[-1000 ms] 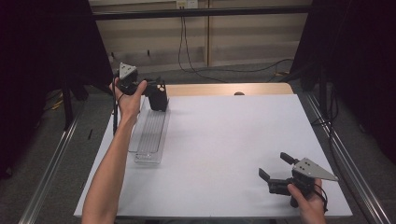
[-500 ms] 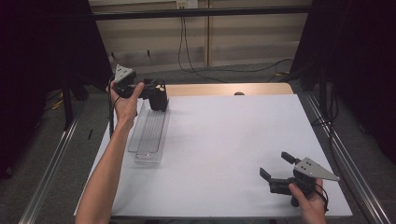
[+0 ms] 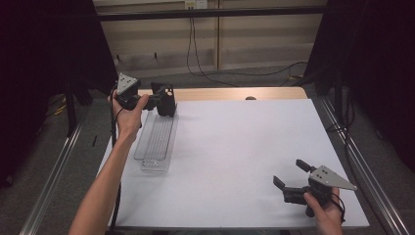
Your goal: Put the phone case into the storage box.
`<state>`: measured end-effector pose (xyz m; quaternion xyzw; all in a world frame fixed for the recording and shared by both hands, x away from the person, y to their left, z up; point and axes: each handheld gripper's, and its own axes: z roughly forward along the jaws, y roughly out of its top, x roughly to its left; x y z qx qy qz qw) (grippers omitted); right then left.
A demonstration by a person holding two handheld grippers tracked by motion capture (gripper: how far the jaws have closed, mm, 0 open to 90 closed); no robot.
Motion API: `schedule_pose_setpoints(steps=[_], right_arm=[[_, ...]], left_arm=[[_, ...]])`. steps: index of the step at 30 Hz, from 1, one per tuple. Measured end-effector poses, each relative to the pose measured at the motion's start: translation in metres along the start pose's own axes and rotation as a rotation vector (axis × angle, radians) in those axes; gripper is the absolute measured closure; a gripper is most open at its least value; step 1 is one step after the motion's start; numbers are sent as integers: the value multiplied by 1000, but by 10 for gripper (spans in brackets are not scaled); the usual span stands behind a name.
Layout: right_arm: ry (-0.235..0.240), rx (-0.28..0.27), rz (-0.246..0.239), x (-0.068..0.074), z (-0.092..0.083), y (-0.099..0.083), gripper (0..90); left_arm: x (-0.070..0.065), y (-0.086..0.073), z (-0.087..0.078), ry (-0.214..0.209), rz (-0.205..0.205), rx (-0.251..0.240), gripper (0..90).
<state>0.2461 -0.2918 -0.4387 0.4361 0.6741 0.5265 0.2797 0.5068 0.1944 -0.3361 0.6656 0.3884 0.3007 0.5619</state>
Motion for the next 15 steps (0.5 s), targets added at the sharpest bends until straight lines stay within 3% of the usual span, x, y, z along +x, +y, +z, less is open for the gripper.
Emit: schedule_pose_setpoints(steps=[15], right_arm=[[-16,-7,-6,-2,1,2,0]], left_arm=[[-16,-1,-26,-52,-8,7,27]])
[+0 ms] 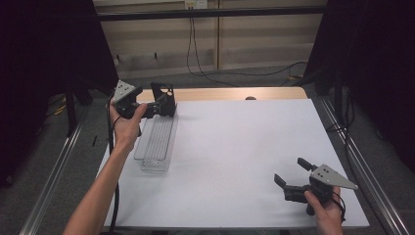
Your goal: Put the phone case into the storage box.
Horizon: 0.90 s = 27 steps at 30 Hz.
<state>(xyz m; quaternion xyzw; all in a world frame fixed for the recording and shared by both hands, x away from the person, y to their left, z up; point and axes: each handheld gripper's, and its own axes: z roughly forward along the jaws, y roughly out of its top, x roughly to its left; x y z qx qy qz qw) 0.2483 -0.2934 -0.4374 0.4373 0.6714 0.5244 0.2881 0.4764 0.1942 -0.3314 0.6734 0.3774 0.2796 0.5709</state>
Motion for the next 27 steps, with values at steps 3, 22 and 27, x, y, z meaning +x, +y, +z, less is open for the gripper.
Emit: schedule_pose_setpoints(steps=[3,22,27], right_arm=[[2,-1,-6,1,-1,1,0],[-16,-17,-10,0,-2,2,0],[-24,-16,-9,-1,-3,2,0]], left_arm=[[-4,1,-6,-3,6,-1,27],[-15,-15,-43,-23,13,-34,26],[-14,-19,-54,-29,14,-27,26]])
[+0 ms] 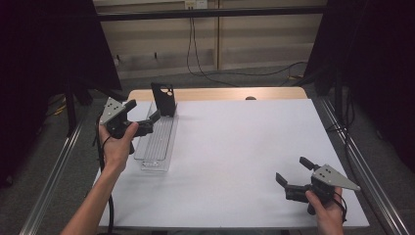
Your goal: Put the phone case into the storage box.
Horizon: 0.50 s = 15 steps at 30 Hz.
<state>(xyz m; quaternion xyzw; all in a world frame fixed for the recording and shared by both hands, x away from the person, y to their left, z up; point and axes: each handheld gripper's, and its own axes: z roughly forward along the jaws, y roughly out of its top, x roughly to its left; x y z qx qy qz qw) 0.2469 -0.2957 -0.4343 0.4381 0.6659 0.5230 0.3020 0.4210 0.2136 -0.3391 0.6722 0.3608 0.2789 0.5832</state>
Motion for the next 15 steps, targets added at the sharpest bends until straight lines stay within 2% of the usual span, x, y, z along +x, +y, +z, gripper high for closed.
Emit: schedule_pose_setpoints(steps=[4,7,11,14,15], right_arm=[[2,-2,-5,1,1,0,0],[-1,-1,-8,0,1,0,0],[1,-1,-16,0,0,-1,1],[-6,-4,-20,0,-1,0,1],[-6,-5,-19,0,-1,0,1]], left_arm=[[-2,-5,-10,-11,-7,-10,26],[-3,-9,-17,-23,-32,-14,26],[-6,-14,-27,-23,-35,-31,23],[-10,-18,-33,-24,-23,-25,22],[-12,-20,-36,-22,-25,-38,23]])
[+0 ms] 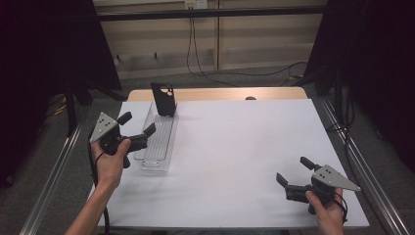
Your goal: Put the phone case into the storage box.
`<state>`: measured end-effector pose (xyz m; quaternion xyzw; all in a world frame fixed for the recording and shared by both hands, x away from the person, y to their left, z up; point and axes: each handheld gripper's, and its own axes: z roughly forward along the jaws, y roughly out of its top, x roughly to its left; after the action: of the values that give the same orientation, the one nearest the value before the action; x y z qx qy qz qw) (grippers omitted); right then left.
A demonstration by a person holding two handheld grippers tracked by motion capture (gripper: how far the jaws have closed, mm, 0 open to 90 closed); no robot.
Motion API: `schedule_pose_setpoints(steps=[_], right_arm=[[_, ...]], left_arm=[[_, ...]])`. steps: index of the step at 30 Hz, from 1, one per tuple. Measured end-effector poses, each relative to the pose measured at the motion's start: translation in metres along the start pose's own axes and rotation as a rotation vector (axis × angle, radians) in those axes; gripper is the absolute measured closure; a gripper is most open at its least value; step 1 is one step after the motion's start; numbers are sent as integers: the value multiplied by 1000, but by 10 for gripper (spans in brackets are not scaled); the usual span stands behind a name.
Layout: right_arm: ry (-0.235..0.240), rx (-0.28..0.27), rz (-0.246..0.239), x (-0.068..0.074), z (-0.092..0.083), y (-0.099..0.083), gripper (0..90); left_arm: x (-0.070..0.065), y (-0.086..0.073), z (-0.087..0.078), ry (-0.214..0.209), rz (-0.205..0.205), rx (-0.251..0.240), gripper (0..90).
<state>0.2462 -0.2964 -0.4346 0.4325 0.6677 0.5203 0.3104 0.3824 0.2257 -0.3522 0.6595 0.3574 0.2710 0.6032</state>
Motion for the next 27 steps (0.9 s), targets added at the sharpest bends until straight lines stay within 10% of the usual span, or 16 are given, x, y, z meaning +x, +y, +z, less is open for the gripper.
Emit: schedule_pose_setpoints(steps=[27], right_arm=[[-10,-15,-8,-1,-5,-1,2]], left_arm=[[-21,-74,-54,23,-26,84,24]])
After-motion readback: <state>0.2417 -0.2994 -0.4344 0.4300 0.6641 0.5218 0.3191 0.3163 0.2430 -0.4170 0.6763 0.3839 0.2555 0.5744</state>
